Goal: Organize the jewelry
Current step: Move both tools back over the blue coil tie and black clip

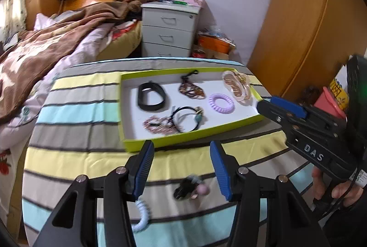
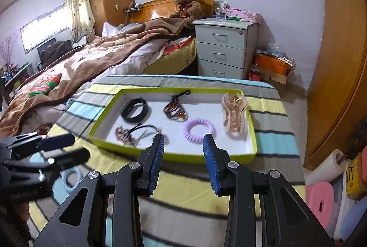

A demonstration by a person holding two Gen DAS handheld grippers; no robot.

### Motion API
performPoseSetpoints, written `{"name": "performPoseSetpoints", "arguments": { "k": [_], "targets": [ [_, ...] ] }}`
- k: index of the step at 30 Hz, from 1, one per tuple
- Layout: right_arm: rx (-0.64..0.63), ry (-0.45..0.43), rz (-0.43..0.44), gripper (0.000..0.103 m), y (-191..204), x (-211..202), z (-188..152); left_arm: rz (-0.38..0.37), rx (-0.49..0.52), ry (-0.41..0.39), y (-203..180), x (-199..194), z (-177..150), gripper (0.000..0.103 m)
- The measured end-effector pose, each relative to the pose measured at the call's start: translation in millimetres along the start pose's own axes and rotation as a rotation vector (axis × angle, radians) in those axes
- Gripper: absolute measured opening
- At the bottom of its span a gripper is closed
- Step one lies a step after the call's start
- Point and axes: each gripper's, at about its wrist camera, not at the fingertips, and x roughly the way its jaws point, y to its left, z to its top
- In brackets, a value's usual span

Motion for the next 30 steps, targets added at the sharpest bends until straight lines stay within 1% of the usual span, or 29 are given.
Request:
{"name": "performPoseSetpoints", "arguments": {
  "k": [7,12,15,20,23,27,30],
  "targets": [
    [-0.024,0.036,0.03,0.037,19.5,1.6,-25.2,0.023,-0.074,-0.017,35.1,-20.3,-24.7,0.053],
    [-0.011,0.07,0.076,0.038,31.8,10.7,-39.6,0.035,-0.122,-0.013,55.5,-27.9,-42.9,0.055],
    [-0.005,0.094,0.129,0.051,41.0,17.6,-43.8,0.045,-0.132,-0.012,65.5,-30.6,-51.3,0.057],
    [-0.042,0.133,0.136,0.052,60.8,29.4,-48.1,0.043,-0.168,-0.013,84.1,-35.3,-64.5,0.061],
    [-0.061,0.16,0.133,0.052,69.7,36.5,-51.5,0.039,-0.181,-0.006,92.0,-35.4,-69.4,0.062],
    [-0.058,0.19,0.128,0.052,74.8,46.0,-53.8,0.023,-0.199,0.024,101.8,-33.4,-76.5,0.062],
    [-0.063,0.204,0.113,0.052,77.8,52.7,-54.7,0.019,-0.209,0.027,107.8,-34.3,-79.5,0.062]
  ]
}}
